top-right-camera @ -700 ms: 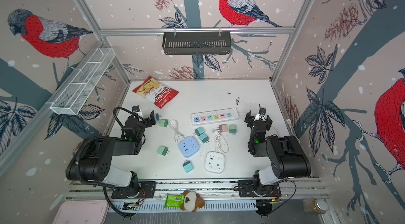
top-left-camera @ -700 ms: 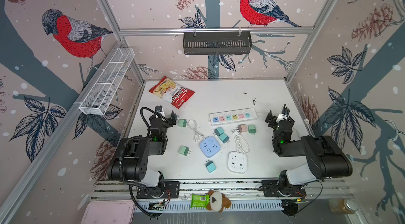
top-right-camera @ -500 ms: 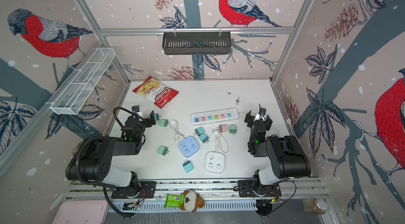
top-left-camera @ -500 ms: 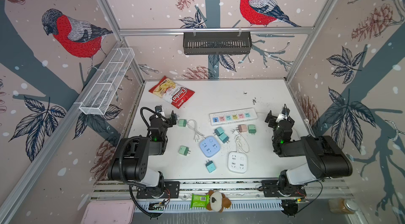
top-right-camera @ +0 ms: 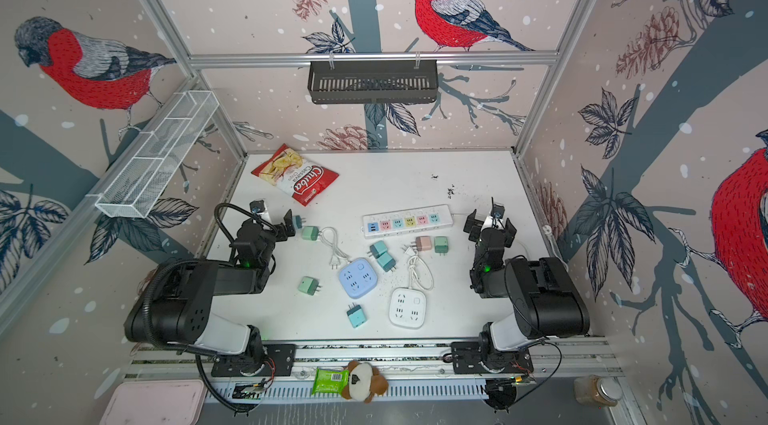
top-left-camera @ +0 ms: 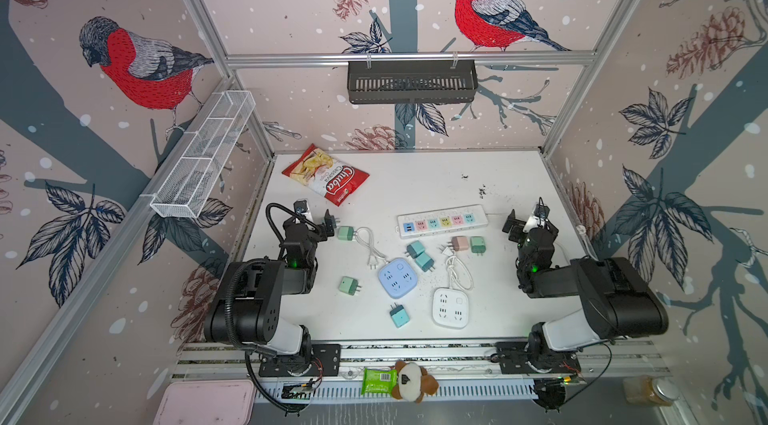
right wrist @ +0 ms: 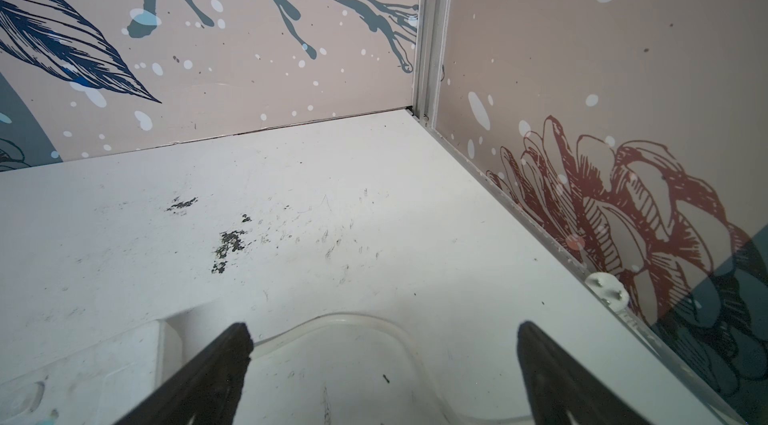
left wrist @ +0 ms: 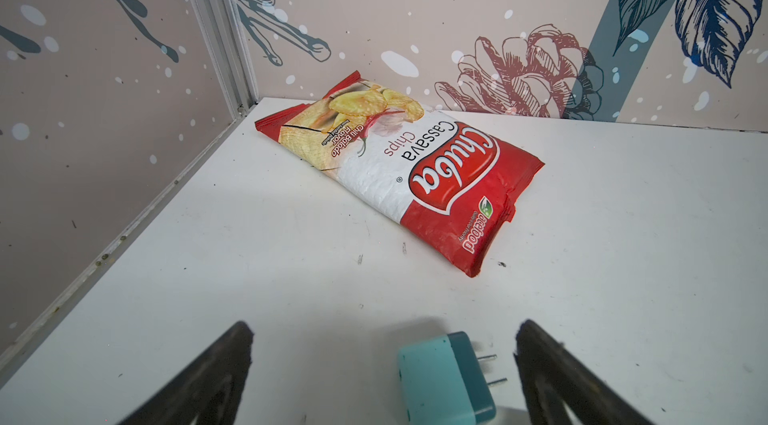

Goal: Insert the plug
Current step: 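Raise both grippers from rest and move them toward the power strip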

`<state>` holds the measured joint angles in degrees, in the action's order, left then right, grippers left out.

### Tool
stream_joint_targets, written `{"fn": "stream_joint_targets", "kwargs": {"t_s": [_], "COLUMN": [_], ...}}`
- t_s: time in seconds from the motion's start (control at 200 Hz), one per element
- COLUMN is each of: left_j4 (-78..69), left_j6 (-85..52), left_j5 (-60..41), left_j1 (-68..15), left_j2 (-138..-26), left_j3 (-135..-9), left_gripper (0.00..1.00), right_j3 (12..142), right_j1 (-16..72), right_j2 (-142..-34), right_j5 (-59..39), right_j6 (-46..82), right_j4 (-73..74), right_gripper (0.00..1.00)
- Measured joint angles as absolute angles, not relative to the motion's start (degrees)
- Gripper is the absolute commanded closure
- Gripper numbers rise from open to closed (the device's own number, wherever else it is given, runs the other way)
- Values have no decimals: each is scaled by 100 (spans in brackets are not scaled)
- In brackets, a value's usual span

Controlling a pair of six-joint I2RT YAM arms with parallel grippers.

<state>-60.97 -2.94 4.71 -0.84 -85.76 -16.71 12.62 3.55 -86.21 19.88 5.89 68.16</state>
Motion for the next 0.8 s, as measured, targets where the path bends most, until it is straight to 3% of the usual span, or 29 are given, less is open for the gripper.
{"fn": "stream_joint_targets", "kwargs": {"t_s": [0.22,0.43,0.625,0.801], "left_j4": [-5918,-5162,-3957,-2582], "left_j6": [-290,-388,-775,-1710], "left_j5": [458,600,425,172], "left_j1": [-84,-93,-110,-123], "left_j2": [-8405,-7461,-6482,-5520], "left_j3": [-1680,-1831,-2265,-2995], "left_gripper": [2,2,2,1], "right_j3": [1247,1737,2268,2917], "right_j1": [386,1092,1664,1682], "right_j2": [-8571,-7848,-6971,-5894], "right_j5": [2043,3092,3881,3422], "right_j6": [587,368,215,1144], "right_j4": [6812,6066,4661,3020], "right_gripper": [0,0,0,0]}}
